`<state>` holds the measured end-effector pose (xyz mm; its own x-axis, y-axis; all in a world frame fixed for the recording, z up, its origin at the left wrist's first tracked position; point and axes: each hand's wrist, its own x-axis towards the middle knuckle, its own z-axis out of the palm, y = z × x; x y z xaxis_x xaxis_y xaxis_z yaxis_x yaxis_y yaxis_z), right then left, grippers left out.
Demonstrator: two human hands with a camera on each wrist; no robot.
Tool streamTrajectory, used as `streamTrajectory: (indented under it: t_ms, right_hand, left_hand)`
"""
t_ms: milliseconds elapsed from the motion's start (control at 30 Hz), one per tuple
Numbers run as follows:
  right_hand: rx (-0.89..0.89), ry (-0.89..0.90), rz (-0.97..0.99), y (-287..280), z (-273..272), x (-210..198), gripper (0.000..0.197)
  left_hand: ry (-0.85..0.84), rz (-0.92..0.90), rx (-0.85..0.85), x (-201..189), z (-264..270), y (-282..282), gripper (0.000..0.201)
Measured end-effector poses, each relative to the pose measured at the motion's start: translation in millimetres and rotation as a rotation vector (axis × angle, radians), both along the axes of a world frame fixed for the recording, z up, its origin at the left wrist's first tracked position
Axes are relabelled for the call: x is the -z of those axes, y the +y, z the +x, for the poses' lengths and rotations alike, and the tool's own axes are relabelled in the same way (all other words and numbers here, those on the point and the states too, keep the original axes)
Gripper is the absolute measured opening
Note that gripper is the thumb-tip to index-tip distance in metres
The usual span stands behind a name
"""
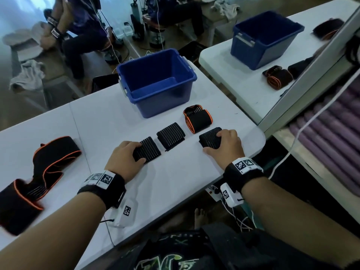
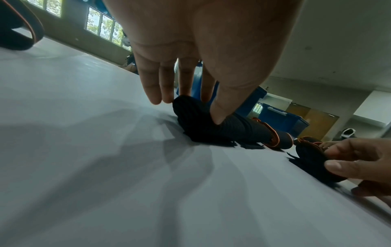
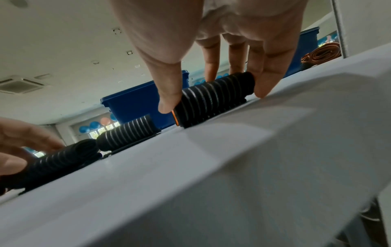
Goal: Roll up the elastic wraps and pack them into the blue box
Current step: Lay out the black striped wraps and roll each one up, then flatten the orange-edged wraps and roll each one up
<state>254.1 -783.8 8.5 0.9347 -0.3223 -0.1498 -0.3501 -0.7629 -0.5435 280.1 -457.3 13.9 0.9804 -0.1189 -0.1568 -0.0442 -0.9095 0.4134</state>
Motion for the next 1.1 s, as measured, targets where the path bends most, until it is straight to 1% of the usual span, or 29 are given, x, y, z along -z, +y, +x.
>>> streamTrajectory:
  t_ms: [100, 167, 233, 267, 367, 433, 500, 533, 700, 833, 933, 1033, 1100]
  right_hand:
    - [-0.017, -0.036, 0.037, -6.7, 2.2, -4.7, 0.067]
    - [-0.018, -0.103, 0.028, -11.5, 6.8, -14.0, 0.062]
    - [-0.026, -0.164, 0.049, -13.2, 14.7, -26.3, 0.051]
    - [-0.046, -0.179, 0.076, -10.8, 20.1, -32.1, 0.045]
    - [-0.172, -0.143, 0.159, 11.8, 38.0, -46.5, 0.037]
    - [-0.295, -0.08, 0.208, 39.0, 46.4, -52.8, 0.034]
    - [-0.441, -0.011, 0.23, 77.6, 50.8, -56.2, 0.031]
    - [-0.479, 0.016, 0.222, 87.6, 50.1, -55.9, 0.029]
    - [-0.758, 0.113, 0.229, 183.3, 39.1, -53.9, 0.024]
    - [-0.916, 0.192, 0.192, 248.0, 25.4, -51.1, 0.025]
    - [-1.011, 0.233, 0.136, 292.8, 16.0, -52.5, 0.027]
    - [-1.046, 0.243, 0.117, 331.7, 7.1, -55.1, 0.026]
    - [-1.055, 0.253, 0.11, 352.3, 1.8, -56.9, 0.025]
  left_hand:
    - [-0.018, -0.016, -0.039, -0.4, -2.0, -1.2, 0.051]
    - [-0.056, -0.051, -0.102, -1.6, -3.6, -1.1, 0.04]
    - [-0.107, -0.1, -0.187, -4.7, -5.8, -0.3, 0.023]
    - [-0.126, -0.123, -0.232, -6.6, -7.5, 1.3, 0.02]
    - [-0.152, -0.166, -0.367, -11.3, -15.6, 12.5, 0.02]
    - [-0.163, -0.177, -0.451, -12.2, -25.1, 25.5, 0.021]
    - [-0.164, -0.176, -0.545, -13.2, -42.6, 46.5, 0.022]
    - [-0.152, -0.171, -0.557, -11.9, -46.9, 49.9, 0.023]
    - [-0.153, -0.158, -0.745, -12.4, -107.3, 120.7, 0.025]
    - [-0.155, -0.099, -0.918, -17.6, -140.0, 180.5, 0.023]
    - [-0.115, -0.085, -1.015, -18.1, -154.7, 215.4, 0.031]
    - [-0.058, -0.139, -1.063, -13.8, -158.9, 236.3, 0.039]
    - [-0.077, -0.203, -1.07, -9.7, -155.4, 242.3, 0.038]
